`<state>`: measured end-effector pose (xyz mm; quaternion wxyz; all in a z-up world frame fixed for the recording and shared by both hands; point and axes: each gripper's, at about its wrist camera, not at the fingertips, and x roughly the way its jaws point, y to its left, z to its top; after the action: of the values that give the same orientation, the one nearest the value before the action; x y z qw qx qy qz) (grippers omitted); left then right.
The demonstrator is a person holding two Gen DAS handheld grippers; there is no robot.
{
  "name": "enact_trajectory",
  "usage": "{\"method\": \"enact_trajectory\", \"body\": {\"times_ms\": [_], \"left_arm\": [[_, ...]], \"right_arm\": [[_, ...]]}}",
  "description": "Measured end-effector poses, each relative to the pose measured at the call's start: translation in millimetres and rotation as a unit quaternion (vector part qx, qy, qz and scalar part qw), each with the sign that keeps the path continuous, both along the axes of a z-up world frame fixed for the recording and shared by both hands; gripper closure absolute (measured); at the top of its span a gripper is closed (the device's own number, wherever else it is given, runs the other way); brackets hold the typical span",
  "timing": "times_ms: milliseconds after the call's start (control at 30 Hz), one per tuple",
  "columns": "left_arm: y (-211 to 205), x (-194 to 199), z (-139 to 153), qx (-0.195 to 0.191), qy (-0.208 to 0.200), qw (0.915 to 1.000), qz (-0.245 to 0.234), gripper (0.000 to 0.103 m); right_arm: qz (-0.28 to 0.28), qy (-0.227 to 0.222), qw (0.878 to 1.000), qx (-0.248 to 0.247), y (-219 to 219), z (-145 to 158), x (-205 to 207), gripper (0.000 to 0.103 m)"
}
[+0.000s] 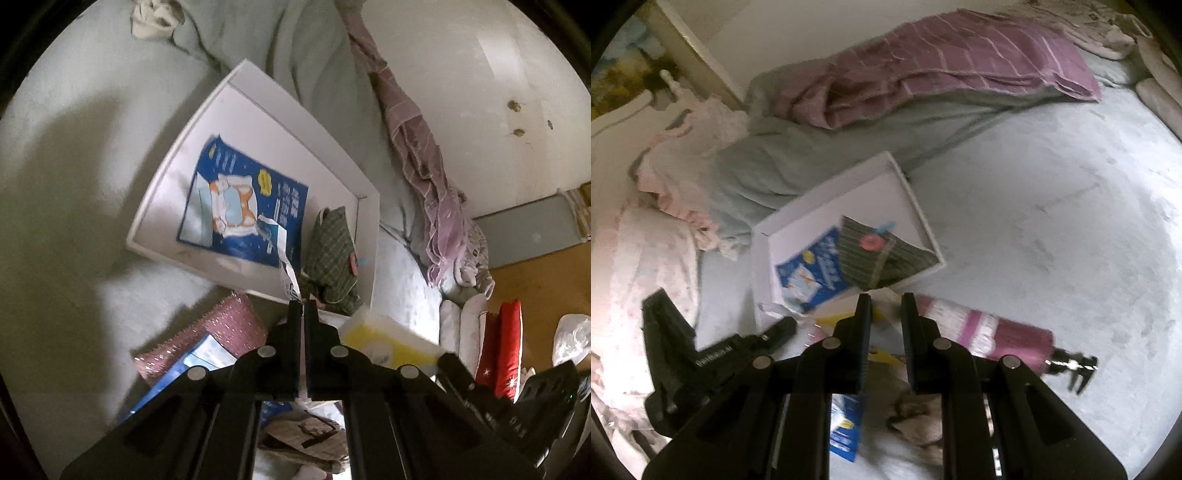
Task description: Organize soft objects
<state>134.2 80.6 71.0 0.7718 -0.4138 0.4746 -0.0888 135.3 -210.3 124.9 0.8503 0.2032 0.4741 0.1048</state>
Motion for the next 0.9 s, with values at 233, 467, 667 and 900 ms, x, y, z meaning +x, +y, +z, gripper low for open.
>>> {"method": "enact_trajectory", "body": {"times_ms": [233,467,667,900], "left_arm": [[26,-6,24,0.043,-0.066,0.9969,-0.007,0.103],[32,0,20,0.060,-0.068,0.9954,-0.033,0.103],[2,-1,26,0.068,-0.074,0.9890,-0.108,0.103],[-15,-5,23,0.119,-0.050,0.9824,-0.135,0.103]], "right_arm": [[0.049,-0.010,0.996,0.072,26,1,21,0.094],[0.057,-0.005,0.998,0.023,49,-17,31,0.095],[0.081,-0.010,0.995,-0.051,40,-23,22,0.045],[0.126,0.011,0.991,-0.037,33,-46,34,0.035]]}}
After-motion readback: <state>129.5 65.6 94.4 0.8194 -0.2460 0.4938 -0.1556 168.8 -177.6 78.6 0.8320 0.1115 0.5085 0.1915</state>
